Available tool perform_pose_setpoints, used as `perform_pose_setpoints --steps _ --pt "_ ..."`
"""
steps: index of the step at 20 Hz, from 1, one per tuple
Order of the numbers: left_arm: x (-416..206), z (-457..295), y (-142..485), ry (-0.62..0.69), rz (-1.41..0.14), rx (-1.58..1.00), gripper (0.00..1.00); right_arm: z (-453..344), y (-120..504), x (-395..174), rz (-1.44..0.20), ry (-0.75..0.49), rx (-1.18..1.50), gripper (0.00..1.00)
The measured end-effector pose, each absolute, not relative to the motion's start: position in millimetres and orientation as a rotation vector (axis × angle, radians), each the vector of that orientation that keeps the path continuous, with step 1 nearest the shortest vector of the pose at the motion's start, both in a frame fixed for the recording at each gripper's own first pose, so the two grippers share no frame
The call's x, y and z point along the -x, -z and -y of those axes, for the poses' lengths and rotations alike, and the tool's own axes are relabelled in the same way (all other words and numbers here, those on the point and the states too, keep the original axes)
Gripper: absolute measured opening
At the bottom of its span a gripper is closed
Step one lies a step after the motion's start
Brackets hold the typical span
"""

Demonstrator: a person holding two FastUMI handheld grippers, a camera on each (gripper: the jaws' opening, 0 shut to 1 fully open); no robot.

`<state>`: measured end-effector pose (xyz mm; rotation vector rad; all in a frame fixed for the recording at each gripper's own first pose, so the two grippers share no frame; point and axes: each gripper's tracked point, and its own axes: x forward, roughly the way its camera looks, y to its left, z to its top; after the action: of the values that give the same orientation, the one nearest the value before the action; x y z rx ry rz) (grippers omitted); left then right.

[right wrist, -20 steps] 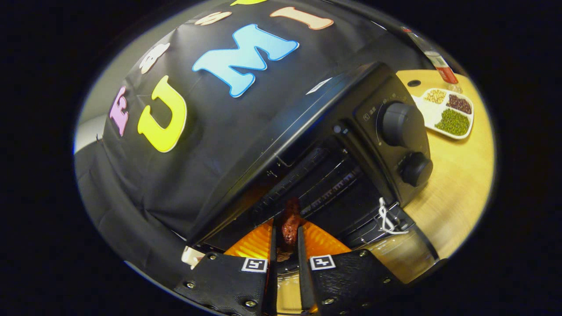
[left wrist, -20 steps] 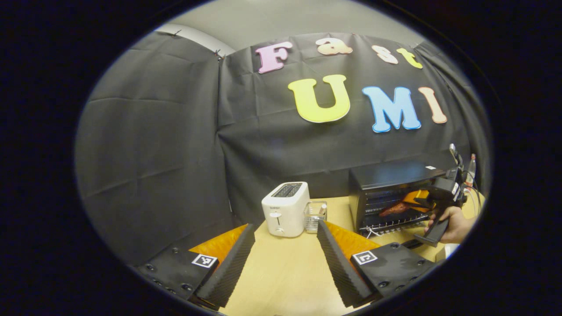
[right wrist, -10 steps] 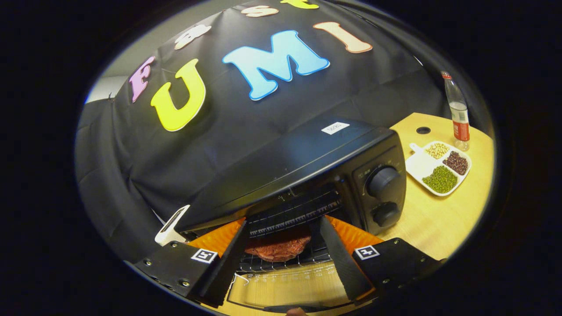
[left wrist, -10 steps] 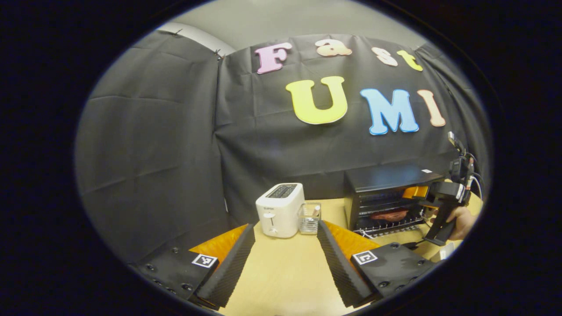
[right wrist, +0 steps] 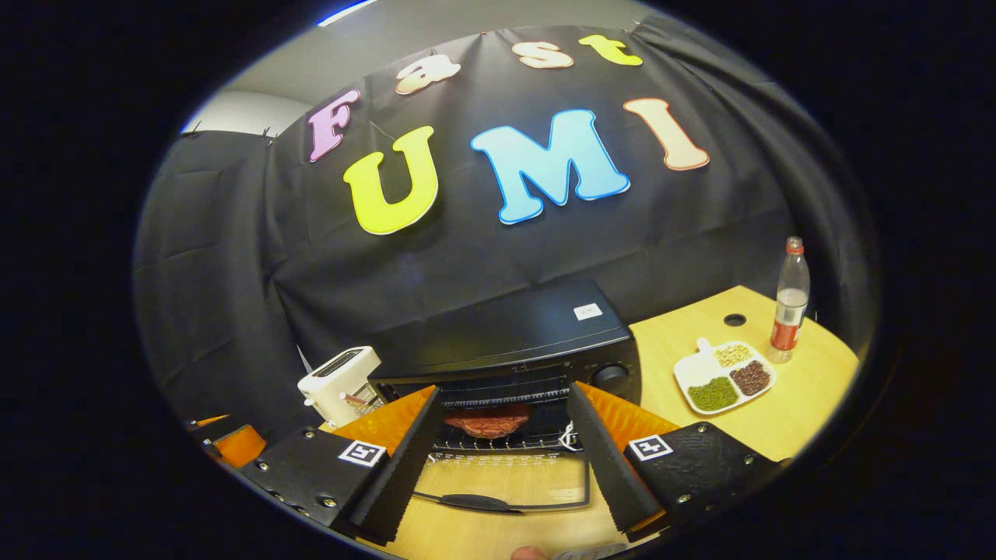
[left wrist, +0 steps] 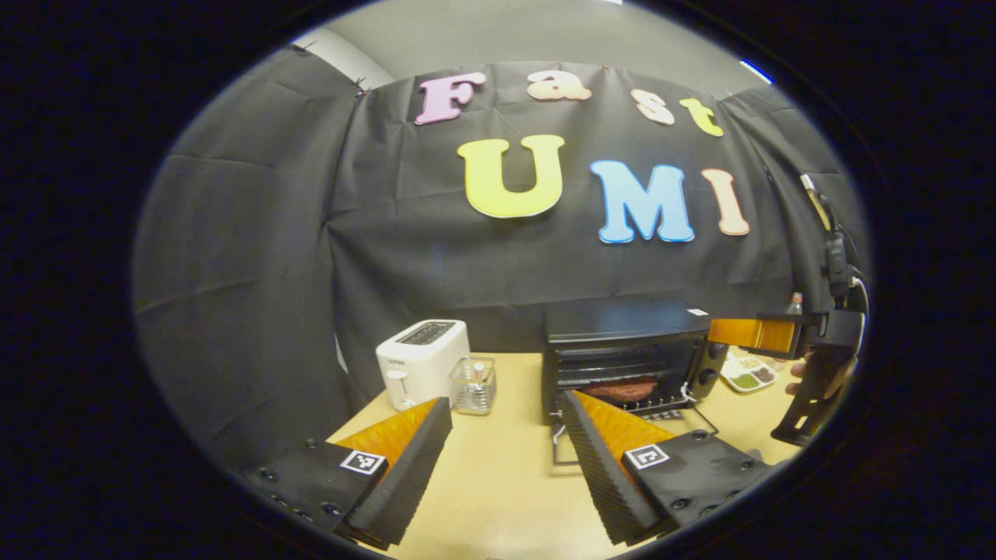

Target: Open the electric oven with the left hand, put the food in, and close the electric oven.

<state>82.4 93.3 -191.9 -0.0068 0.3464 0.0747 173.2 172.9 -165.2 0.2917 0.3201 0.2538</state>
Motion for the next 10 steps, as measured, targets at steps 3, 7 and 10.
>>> perform_pose_setpoints --steps 3,7,10 --pt "-81 -63 210 -0.025 -0.394 0.01 0.96 -140 150 -156 -0.29 -0.229 -0.235 0.98" --pt "-80 -25 238 0.032 -0.467 0.055 1.0 -101 133 -135 -0.249 -0.183 -0.192 0.98" --pt "-80 2 262 0.073 -0.53 0.07 0.98 -77 125 -123 -0.233 -0.157 -0.166 0.98"
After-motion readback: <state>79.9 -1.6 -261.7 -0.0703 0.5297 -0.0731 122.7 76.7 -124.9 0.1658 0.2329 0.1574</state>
